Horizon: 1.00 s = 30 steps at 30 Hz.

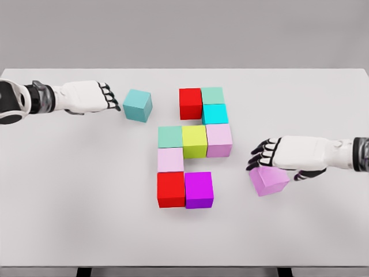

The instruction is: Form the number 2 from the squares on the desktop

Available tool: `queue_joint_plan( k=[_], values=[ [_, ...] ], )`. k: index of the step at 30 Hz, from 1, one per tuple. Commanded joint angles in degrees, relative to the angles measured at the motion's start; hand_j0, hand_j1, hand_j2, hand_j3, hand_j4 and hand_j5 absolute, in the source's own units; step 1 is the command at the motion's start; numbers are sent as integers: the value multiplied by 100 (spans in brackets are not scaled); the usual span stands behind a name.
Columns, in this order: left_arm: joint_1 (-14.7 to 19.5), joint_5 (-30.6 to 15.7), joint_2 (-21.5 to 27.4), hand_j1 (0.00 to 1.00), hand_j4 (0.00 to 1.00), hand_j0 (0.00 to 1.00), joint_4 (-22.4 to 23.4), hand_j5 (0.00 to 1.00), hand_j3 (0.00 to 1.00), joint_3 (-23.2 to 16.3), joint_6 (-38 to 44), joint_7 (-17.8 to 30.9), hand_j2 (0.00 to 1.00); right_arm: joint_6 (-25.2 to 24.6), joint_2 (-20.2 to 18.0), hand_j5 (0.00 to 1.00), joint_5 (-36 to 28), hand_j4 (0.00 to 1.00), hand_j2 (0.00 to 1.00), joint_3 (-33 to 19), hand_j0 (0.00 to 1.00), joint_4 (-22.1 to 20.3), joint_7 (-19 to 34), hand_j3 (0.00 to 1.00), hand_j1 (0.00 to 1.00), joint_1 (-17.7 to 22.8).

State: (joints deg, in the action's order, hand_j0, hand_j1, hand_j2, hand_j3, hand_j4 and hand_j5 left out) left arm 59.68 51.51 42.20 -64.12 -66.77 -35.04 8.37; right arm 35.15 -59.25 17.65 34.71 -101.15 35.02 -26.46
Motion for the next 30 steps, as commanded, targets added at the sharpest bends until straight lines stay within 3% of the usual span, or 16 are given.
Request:
queue_joint_plan(
  k=[1,4,7,9,11,15,17,18,20,21,27,30],
  values=[
    [0,-27,-1,89,89,89,-66,89,89,-11,4,-2,89,-15,-69,100,-156,100,100,-174,100,-1,-2,100,100,0],
    [0,-45,-10,89,89,89,-171,89,89,-46,4,-2,89,-15,-341,100,-551,100,100,-649,100,52,-2,100,100,18],
    [0,-45,-10,89,89,89,-224,89,89,-81,4,-2,89,-15,-1096,100,-1289,100,100,-1273,100,139,-2,100,100,44],
    [0,-45,-10,89,89,89,-251,89,89,-90,4,-2,89,-15,-1290,100,-1422,100,100,-1291,100,368,-2,100,100,35],
    [0,-45,-10,89,89,89,-330,89,89,-90,4,-2,89,-15,-1273,100,-1360,100,100,-1291,100,1078,-2,100,100,9],
    [0,-45,-27,89,89,89,-505,89,89,-90,4,-2,89,-15,-1457,100,-1334,100,100,-1168,100,1528,-2,100,100,17],
    [0,-54,-28,89,89,89,-532,89,89,-90,4,-2,89,-15,-1510,100,-1290,100,100,-668,100,1555,-2,100,100,-184],
    [0,-54,-36,89,89,89,-541,89,89,-99,4,-2,89,-15,-1668,100,-1246,100,100,306,100,1528,-2,100,100,-948],
    [0,-54,-45,89,89,89,-584,89,89,-99,4,-2,89,-15,-1704,100,-1246,100,100,1793,100,1502,-2,100,100,-1906],
    [0,-54,-45,89,89,89,-629,89,89,-99,4,-2,89,-15,-1633,100,-1229,100,100,2171,100,1493,-2,100,100,-2162],
    [9,-62,-80,89,89,89,-629,89,89,-99,4,7,89,-15,-1413,100,-886,100,100,3261,100,1212,-2,100,100,-2883],
    [9,-62,-115,90,90,90,-620,90,90,-108,4,24,90,-15,-1247,100,-860,100,100,3279,100,1238,-2,100,100,-2874]
  ],
)
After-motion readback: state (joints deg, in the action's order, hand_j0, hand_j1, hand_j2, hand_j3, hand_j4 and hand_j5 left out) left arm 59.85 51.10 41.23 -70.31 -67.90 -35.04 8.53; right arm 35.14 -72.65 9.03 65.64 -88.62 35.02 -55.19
